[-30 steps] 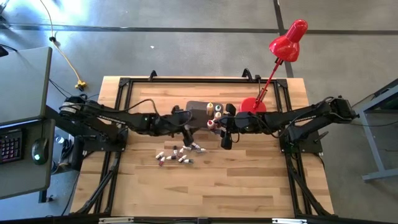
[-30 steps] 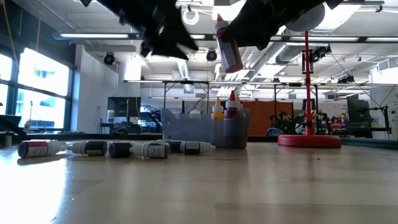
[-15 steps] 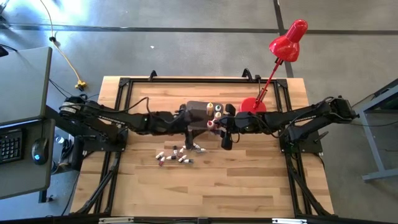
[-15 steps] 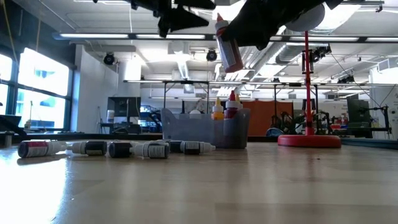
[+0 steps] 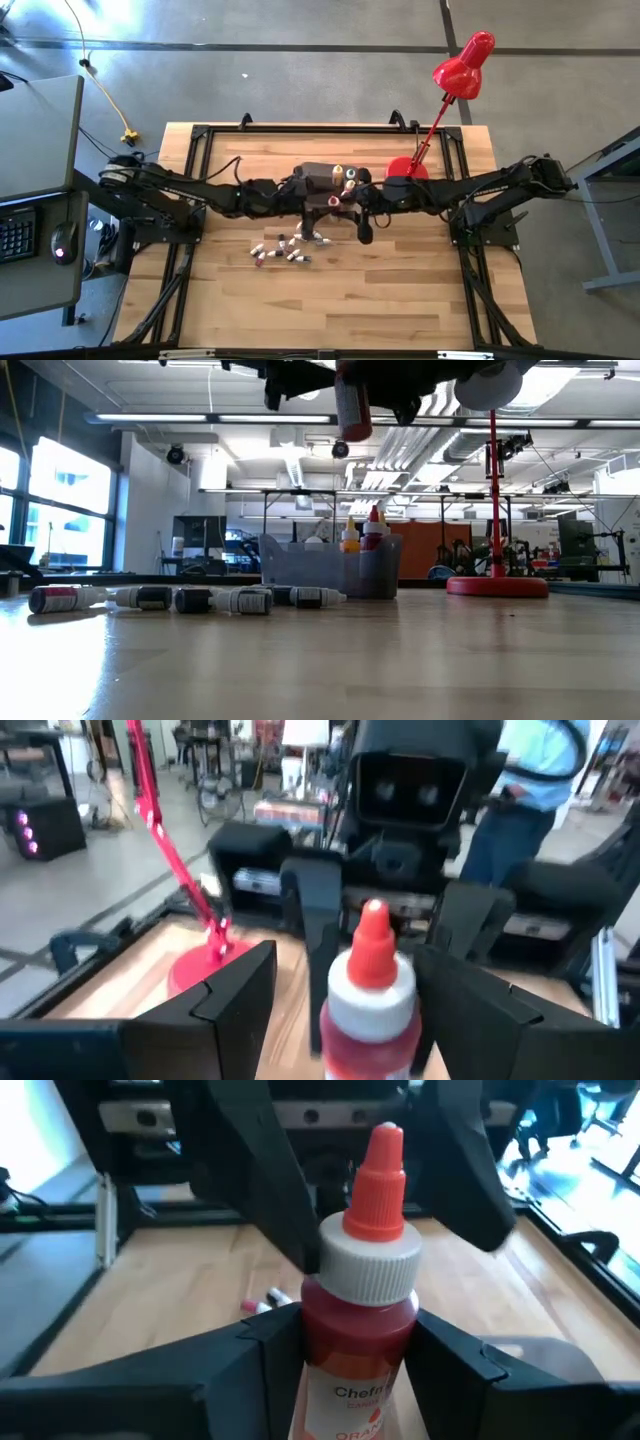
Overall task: Pick & Place food coloring
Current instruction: Put the big orange food coloring bottle into the black bin
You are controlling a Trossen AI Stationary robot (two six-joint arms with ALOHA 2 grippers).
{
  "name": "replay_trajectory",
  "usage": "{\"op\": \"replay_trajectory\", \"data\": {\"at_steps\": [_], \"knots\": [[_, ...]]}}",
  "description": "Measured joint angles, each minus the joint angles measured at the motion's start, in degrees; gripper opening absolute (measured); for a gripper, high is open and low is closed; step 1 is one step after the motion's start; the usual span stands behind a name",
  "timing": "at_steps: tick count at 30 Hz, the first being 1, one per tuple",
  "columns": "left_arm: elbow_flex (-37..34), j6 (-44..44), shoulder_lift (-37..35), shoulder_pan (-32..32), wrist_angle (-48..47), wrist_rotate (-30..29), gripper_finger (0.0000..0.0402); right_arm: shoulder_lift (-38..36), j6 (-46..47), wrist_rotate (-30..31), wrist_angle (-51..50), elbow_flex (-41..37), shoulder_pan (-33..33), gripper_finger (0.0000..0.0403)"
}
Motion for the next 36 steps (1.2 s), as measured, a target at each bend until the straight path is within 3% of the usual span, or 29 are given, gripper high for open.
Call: {"op": "replay_trajectory", "data": {"at_steps": [12, 25, 36], "knots": [[-0.03, 2.41, 2.15, 0.00, 3.73, 0.09, 0.0229, -0.02, 0.46, -1.30, -0.48, 0.00, 0.00, 0.0150], [-0.03, 2.13, 2.15, 0.00, 3.78, 1.84, 0.0121, -0.02, -0.45, -0.63, -0.23, 0.00, -0.02, 0.0151], [-0.03, 1.21, 2.15, 0.00, 3.76, 1.84, 0.0121, -0.02, -0.66, 0.76, -0.23, 0.00, 0.01, 0.0157]]}}
